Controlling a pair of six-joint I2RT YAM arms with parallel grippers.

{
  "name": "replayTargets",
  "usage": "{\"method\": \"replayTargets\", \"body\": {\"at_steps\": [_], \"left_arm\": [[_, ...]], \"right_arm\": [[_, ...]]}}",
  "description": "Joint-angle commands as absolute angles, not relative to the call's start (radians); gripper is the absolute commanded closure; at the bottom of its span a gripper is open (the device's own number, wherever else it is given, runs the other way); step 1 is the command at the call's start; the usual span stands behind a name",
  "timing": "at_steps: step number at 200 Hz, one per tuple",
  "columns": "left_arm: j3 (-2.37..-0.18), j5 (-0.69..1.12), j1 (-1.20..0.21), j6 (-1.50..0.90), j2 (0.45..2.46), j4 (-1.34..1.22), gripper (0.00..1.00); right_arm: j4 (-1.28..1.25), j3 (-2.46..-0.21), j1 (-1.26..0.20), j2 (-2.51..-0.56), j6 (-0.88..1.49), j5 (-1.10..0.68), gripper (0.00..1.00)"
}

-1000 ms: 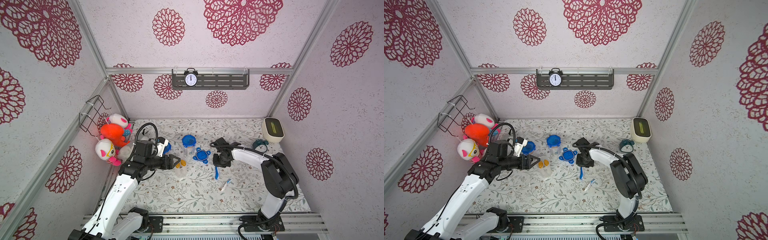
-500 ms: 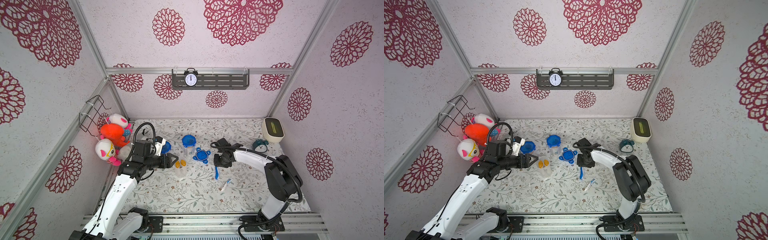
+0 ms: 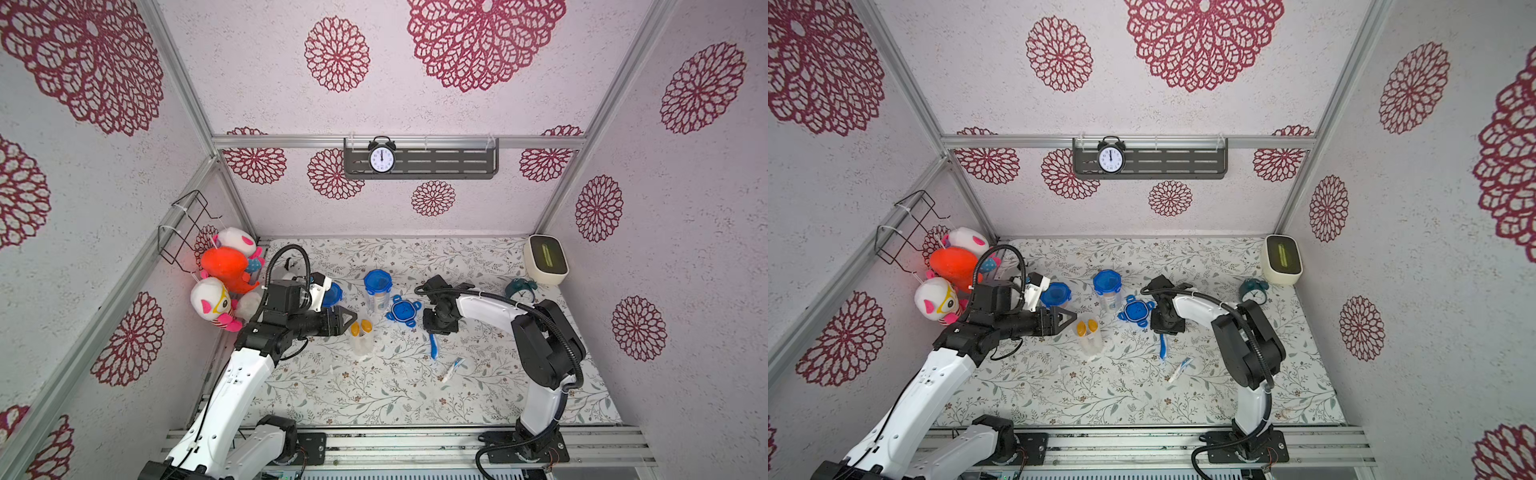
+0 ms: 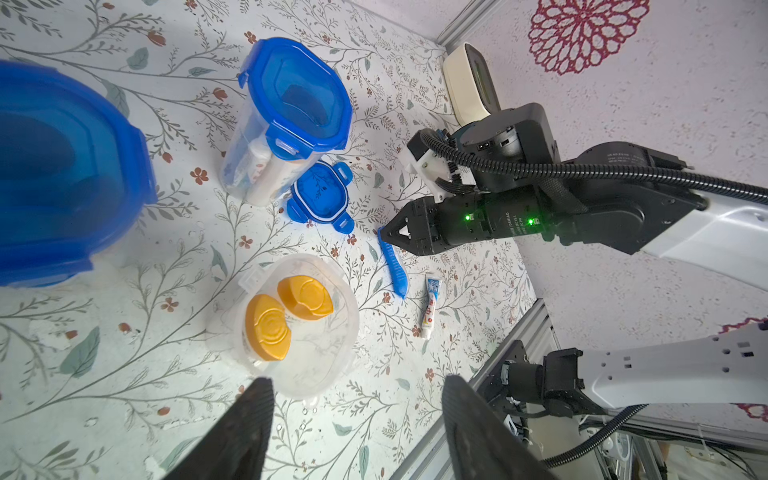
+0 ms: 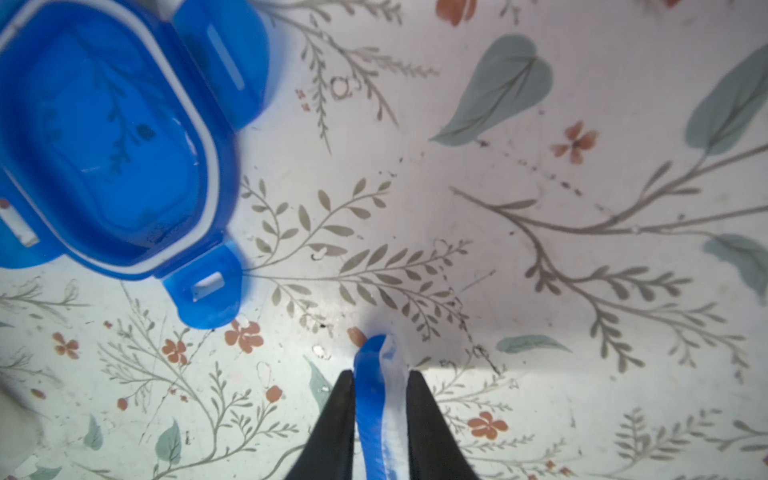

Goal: Pack away toiletry kits
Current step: Pick up the toiletry item from the center of the board.

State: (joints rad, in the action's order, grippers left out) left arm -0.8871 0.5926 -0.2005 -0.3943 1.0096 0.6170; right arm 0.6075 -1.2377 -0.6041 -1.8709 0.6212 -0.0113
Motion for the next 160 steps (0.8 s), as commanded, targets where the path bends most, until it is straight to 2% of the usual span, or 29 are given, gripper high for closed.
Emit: {"method": "replayTargets", "body": {"at_steps": [1, 31, 73, 97, 133, 160], "left_arm": [[-0.879, 0.604, -0.190, -0.393, 0.997, 0.587, 0.32], [-0.876, 0.597, -0.190, -0.393, 0.988, 0.589, 0.32], [-0.876, 0.593, -0.190, -0.393, 0.985, 0.587, 0.33], [-0.875, 0.582, -0.190, -0.390, 0.986, 0.588, 0.33], [-0.874, 0.553, -0.178, -0.391, 0.988, 0.588, 0.34], [-0.868, 0.548, -0.161, -0.407, 0.998, 0.569, 0.34]], "right_arm": [[0.675, -1.261, -0.612, -1.886, 0.621, -0.002, 0.77], [0.697, -1.275, -0.614, -1.897, 0.606, 0.009, 0.72], [0.704, -1.278, -0.615, -1.895, 0.591, 0.010, 0.81], [0.708, -1.296, -0.614, -1.866, 0.584, 0.028, 0.82], [0.669, -1.339, -0.616, -1.735, 0.559, 0.049, 0.84], [0.525, -1.371, -0.666, -1.607, 0.458, 0.051, 0.87]]}}
